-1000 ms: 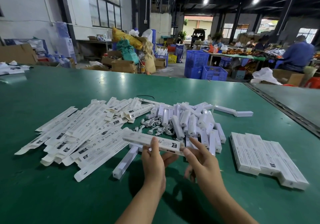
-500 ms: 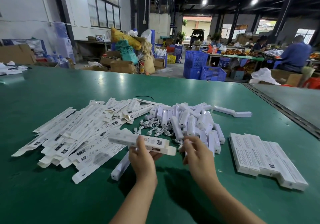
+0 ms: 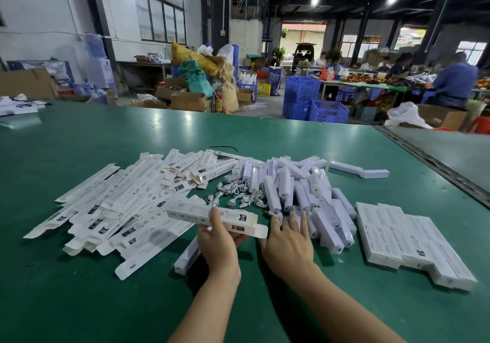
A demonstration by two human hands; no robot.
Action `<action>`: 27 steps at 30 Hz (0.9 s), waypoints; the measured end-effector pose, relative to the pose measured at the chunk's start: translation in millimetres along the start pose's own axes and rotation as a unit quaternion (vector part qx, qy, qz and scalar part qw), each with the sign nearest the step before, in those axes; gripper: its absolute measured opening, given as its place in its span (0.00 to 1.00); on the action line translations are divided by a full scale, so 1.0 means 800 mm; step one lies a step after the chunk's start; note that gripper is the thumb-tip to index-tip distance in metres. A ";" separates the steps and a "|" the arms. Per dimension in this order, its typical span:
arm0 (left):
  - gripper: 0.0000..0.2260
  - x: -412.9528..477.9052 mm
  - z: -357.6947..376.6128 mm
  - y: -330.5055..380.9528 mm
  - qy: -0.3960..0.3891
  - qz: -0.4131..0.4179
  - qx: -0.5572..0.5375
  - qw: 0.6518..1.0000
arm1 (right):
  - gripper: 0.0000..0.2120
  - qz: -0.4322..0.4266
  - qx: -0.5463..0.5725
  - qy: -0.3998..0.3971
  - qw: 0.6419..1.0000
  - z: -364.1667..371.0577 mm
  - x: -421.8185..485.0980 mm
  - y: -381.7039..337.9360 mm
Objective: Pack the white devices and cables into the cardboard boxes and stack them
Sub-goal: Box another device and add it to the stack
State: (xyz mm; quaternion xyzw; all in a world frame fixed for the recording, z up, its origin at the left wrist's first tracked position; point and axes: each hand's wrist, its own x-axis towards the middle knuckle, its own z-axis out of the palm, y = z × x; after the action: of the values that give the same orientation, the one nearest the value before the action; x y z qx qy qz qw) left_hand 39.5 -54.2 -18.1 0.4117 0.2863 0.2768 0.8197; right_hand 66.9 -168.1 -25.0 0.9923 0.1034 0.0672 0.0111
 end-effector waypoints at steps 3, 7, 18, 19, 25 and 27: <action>0.24 0.002 0.000 0.000 0.008 -0.005 -0.010 1.000 | 0.28 -0.037 0.048 0.047 0.997 0.006 -0.009 -0.003; 0.23 0.007 -0.002 0.006 0.031 -0.005 -0.027 0.999 | 0.11 -0.108 0.126 0.078 0.983 0.009 -0.019 -0.002; 0.17 0.005 -0.002 0.009 0.029 -0.004 -0.038 0.999 | 0.01 0.078 0.521 0.078 0.846 -0.012 -0.025 0.033; 0.17 0.005 -0.002 0.009 0.028 -0.005 -0.037 0.999 | 0.03 0.055 0.520 0.065 0.850 -0.013 -0.028 0.036; 0.16 0.001 -0.002 0.008 0.014 0.005 -0.016 1.000 | 0.14 -0.119 0.387 -0.016 0.914 -0.018 -0.046 0.073; 0.18 0.000 -0.002 0.006 0.011 0.008 -0.009 1.000 | 0.19 -0.126 0.375 -0.007 0.918 -0.019 -0.046 0.081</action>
State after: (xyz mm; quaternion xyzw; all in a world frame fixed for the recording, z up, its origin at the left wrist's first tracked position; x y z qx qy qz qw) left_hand 37.3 -51.2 -14.5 0.4038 0.2893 0.2905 0.8178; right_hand 42.2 -239.1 -12.7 0.9028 0.2452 0.0141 -0.3531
